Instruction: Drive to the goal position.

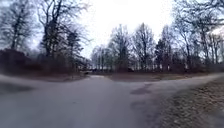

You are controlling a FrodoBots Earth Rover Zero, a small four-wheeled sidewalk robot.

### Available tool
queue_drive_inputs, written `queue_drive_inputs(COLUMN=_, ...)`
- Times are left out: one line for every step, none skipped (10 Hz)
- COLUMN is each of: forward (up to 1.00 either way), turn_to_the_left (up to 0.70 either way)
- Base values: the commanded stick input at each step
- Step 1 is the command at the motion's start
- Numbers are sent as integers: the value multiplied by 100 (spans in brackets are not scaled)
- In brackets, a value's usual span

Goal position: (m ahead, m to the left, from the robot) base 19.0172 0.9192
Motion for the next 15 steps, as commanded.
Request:
queue_drive_inputs(forward=100, turn_to_the_left=0)
queue_drive_inputs(forward=100, turn_to_the_left=0)
queue_drive_inputs(forward=100, turn_to_the_left=0)
queue_drive_inputs(forward=100, turn_to_the_left=0)
queue_drive_inputs(forward=100, turn_to_the_left=0)
queue_drive_inputs(forward=100, turn_to_the_left=0)
queue_drive_inputs(forward=100, turn_to_the_left=0)
queue_drive_inputs(forward=100, turn_to_the_left=0)
queue_drive_inputs(forward=100, turn_to_the_left=0)
queue_drive_inputs(forward=100, turn_to_the_left=0)
queue_drive_inputs(forward=100, turn_to_the_left=0)
queue_drive_inputs(forward=100, turn_to_the_left=0)
queue_drive_inputs(forward=100, turn_to_the_left=0)
queue_drive_inputs(forward=100, turn_to_the_left=0)
queue_drive_inputs(forward=100, turn_to_the_left=0)
